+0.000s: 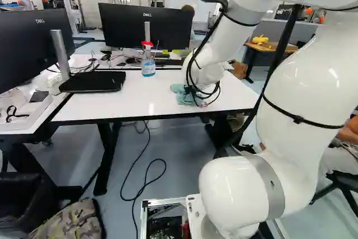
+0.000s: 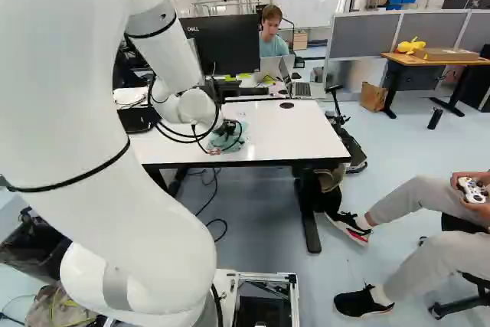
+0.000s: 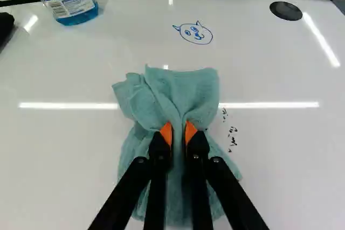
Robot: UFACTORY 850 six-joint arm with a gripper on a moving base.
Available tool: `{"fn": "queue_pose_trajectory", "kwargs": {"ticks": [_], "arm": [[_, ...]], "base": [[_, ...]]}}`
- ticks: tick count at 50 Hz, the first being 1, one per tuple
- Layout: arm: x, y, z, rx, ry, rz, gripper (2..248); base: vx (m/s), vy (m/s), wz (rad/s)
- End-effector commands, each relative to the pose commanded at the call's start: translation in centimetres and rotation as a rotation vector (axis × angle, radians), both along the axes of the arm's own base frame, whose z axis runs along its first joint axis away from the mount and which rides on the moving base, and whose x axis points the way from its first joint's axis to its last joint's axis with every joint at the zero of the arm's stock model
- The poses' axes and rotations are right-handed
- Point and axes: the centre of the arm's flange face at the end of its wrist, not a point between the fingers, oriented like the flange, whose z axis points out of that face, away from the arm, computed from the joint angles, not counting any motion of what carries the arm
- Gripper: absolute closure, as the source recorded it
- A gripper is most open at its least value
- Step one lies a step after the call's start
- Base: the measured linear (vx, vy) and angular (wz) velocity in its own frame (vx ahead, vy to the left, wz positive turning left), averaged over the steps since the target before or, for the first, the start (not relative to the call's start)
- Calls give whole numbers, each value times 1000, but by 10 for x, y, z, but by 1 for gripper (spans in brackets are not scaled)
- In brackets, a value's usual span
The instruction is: Clean the table with the green towel
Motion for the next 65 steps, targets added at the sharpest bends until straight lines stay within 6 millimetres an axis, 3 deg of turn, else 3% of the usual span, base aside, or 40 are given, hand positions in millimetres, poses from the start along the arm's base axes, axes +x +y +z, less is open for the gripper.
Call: {"fn": "queue_pose_trajectory", "kwargs": {"ticks": [17,29,49,65], "arm": [[-31,-11,-1,0,2,-26,202],[-42,-26,-1,0,2,-69,202],[-40,-56,-1,0,2,-147,202],[-13,-69,0,0,1,-169,202]], "base": [[0,0,0],[0,0,0],[0,0,0],[0,0,0]]}}
